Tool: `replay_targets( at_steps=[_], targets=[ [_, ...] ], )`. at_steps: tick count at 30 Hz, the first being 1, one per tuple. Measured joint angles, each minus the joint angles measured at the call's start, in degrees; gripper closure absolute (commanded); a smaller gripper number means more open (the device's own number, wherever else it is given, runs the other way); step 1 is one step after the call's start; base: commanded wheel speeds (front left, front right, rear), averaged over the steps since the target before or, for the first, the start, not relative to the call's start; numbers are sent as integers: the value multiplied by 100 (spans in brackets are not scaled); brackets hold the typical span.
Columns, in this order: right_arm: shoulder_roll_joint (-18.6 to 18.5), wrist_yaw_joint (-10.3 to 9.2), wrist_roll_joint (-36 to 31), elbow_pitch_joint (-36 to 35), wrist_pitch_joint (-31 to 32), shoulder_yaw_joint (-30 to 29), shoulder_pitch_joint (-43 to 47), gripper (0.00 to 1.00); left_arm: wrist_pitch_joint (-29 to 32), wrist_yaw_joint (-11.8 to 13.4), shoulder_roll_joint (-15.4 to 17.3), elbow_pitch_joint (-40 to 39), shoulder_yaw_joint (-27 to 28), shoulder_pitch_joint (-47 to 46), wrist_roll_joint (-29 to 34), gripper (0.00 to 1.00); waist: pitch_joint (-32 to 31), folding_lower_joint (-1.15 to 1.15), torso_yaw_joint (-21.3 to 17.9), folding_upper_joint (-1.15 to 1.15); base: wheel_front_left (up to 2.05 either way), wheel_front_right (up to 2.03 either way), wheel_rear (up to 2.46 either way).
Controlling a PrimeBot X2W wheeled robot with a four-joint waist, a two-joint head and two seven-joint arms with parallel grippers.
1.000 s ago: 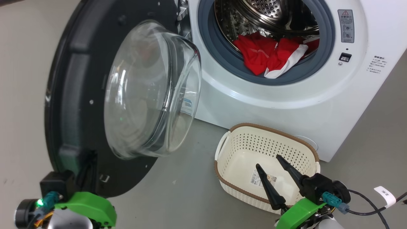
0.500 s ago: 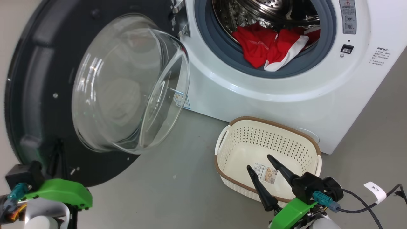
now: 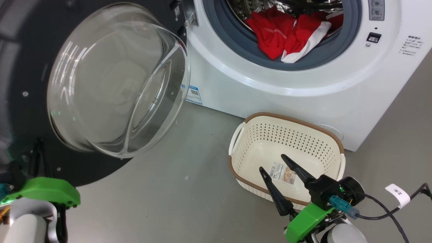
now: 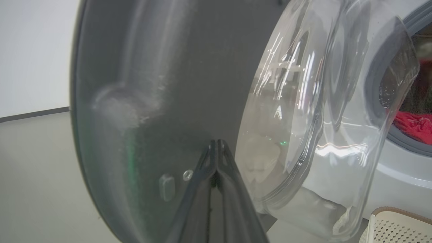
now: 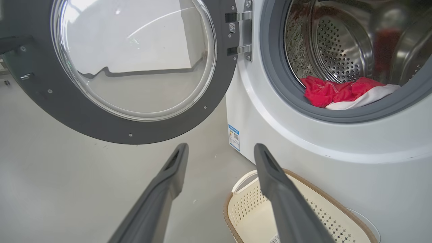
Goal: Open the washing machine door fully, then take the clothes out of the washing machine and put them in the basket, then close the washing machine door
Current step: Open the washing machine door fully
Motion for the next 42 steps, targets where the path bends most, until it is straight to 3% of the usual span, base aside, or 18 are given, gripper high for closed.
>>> replay_targets(
  at_steps=[14,29,30,31,32,33,42],
  targets=[
    [-9,0,-196,-179,244,-96,-37,0,-111,-186,129,909,193,-586,44,100,213,0,-59,0,0,0,0],
    [-9,0,-177,-211,247,-140,-37,0,-110,-355,54,1045,524,-643,320,100,84,0,-106,0,0,0,0],
    [-10,0,-130,-202,242,-121,-36,0,-110,-385,36,978,561,-643,322,80,56,0,-109,0,0,0,0],
    [-10,0,-48,-197,241,-92,-35,0,-110,-387,16,899,586,-640,345,44,26,0,-112,0,0,0,0],
    [-9,0,3,-192,241,-62,-32,0,-110,-391,2,812,604,-631,381,17,-6,0,-117,0,0,0,0],
    [-8,0,23,-181,238,-41,-30,0,-110,-392,-9,716,620,-614,412,2,-41,0,-122,0,0,0,0],
    [-4,0,90,-69,-24,-287,222,0,-111,-441,-144,-505,649,-160,577,0,-466,0,-220,0,0,0,0]
  ],
)
